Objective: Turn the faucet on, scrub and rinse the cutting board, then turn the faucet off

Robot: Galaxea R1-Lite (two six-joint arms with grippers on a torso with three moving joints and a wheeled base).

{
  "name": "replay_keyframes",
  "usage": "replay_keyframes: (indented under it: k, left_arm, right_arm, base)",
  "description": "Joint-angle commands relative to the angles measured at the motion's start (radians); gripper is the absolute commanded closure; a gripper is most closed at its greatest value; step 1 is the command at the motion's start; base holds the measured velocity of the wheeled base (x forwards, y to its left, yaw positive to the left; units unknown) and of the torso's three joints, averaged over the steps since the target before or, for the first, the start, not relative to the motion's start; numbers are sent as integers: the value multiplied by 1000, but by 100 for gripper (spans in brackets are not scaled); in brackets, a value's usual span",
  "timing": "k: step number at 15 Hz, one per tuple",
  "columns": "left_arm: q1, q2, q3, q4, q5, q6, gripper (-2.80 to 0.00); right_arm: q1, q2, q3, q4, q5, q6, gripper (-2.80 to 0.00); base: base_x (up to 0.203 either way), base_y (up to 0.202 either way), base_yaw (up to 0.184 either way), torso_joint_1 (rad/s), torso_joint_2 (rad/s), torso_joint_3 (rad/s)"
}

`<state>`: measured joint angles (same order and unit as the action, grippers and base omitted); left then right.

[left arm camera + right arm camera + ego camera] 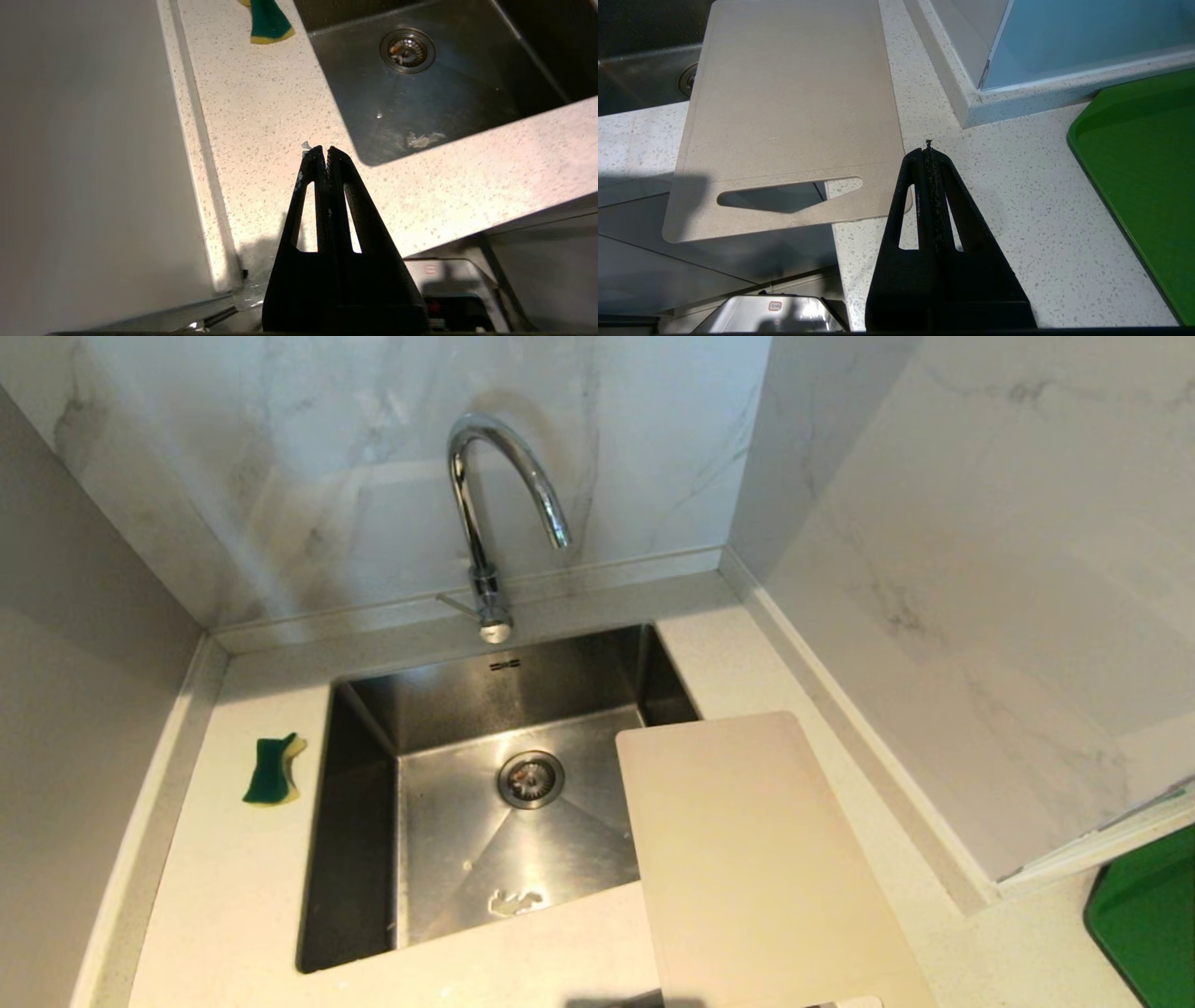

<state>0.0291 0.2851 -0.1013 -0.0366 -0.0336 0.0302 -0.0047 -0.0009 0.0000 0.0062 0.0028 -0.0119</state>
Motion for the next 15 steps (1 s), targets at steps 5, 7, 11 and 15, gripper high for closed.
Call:
replay_keyframes:
  k: [5, 7, 11, 15]
  left_arm:
    - [-28, -296, 93, -32, 49, 99, 0]
    - [-31, -285, 103, 22, 31, 32, 0]
    - [-31, -285, 103, 44, 31, -22, 0]
    - [-31, -285, 103, 43, 32, -30, 0]
  right_arm:
    - [0, 1, 0, 0, 0, 0, 0]
    - [0, 1, 0, 0, 0, 0, 0]
    - [0, 1, 0, 0, 0, 0, 0]
    - [0, 1, 0, 0, 0, 0, 0]
  base:
    - [0, 0, 0, 0, 0, 0]
    - [0, 0, 0, 0, 0, 0]
    - [0, 0, 0, 0, 0, 0]
    - [0, 0, 0, 0, 0, 0]
